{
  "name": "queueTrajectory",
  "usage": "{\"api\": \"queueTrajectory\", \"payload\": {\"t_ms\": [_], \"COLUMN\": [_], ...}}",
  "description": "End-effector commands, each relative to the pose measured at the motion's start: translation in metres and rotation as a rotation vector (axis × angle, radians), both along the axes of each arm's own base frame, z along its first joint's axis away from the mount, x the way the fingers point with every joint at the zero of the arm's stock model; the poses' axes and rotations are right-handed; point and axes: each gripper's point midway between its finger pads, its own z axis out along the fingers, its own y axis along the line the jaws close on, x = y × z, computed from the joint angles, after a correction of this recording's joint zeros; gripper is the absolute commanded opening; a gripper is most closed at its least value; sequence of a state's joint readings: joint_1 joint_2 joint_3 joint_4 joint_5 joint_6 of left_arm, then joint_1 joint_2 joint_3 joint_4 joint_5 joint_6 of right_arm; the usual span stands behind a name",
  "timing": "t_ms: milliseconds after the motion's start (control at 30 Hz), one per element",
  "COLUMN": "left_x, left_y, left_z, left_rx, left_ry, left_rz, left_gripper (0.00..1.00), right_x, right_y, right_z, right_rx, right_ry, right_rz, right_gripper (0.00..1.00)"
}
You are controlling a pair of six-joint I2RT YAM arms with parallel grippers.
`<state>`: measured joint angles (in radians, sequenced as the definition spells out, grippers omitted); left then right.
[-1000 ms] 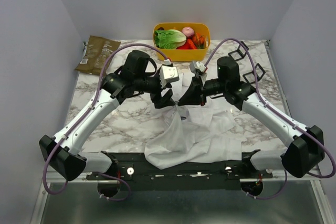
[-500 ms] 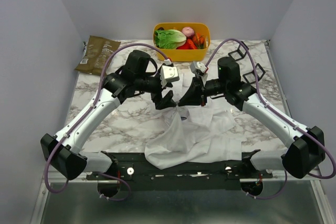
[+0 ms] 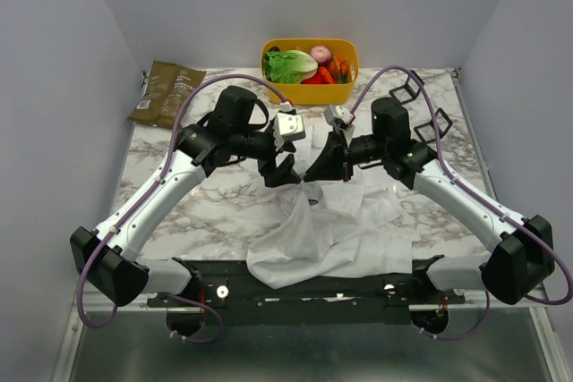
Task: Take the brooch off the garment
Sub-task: Remove the brooch from the clothes.
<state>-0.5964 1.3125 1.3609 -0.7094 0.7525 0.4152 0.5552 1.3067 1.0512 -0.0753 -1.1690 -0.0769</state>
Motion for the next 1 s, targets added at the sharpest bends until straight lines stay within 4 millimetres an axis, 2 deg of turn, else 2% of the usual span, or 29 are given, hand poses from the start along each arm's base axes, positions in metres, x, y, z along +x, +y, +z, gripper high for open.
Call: {"api": "queueTrajectory", "payload": {"t_ms": [0,33,67,133,200,233,267,467,600,633,700,733,800,867,933,967], "left_x": [-0.011,-0.012,-0.013,-0.015,-0.018,-0.019,-0.018,-0.017,-0.008,-0.004,0.006,0.011,0.016,0.029,0.037,0.04], "left_y": [-0.003,-0.003,-0.004,-0.005,-0.005,-0.005,-0.005,-0.003,0.002,0.003,0.007,0.009,0.012,0.016,0.021,0.022], "left_z": [-0.002,-0.003,-0.001,-0.001,0.0,0.0,0.001,0.008,0.014,0.016,0.016,0.015,0.015,0.014,0.001,0.005], "left_rx": [-0.01,-0.008,-0.013,-0.017,-0.018,-0.017,-0.016,-0.026,-0.016,-0.011,0.014,0.027,0.05,0.091,0.154,0.161], "left_ry": [0.047,0.053,0.057,0.068,0.074,0.075,0.074,0.055,0.02,0.009,-0.004,-0.006,0.004,0.005,0.052,0.053], "left_rz": [-0.067,-0.076,-0.083,-0.097,-0.11,-0.114,-0.111,-0.095,-0.037,-0.012,0.052,0.084,0.122,0.19,0.248,0.264], "left_gripper": [0.89,0.88,0.8,0.71,0.46,0.11,0.0,0.0,0.0,0.0,0.0,0.0,0.0,0.0,0.0,0.0], "right_x": [-0.01,-0.01,-0.01,-0.01,-0.01,-0.01,-0.01,-0.01,-0.005,-0.005,0.009,0.011,0.026,0.032,0.038,0.038], "right_y": [0.0,0.001,0.0,0.001,0.001,0.001,0.001,0.0,0.0,-0.002,-0.003,-0.006,-0.011,-0.017,-0.021,-0.022], "right_z": [0.013,0.013,0.013,0.013,0.014,0.014,0.014,0.015,0.016,0.014,0.017,0.014,0.012,0.013,0.01,0.011], "right_rx": [0.04,0.04,0.042,0.041,0.043,0.043,0.043,0.044,0.042,0.024,0.001,-0.026,-0.064,-0.081,-0.098,-0.095], "right_ry": [-0.025,-0.023,-0.022,-0.021,-0.02,-0.02,-0.018,-0.028,-0.063,-0.06,-0.145,-0.153,-0.242,-0.298,-0.319,-0.311], "right_rz": [0.049,0.051,0.052,0.053,0.054,0.054,0.056,0.046,0.015,0.003,-0.057,-0.084,-0.166,-0.212,-0.257,-0.274], "right_gripper": [0.01,0.01,0.01,0.01,0.01,0.01,0.01,0.01,0.04,0.18,0.39,0.53,0.6,0.67,0.72,0.74]}}
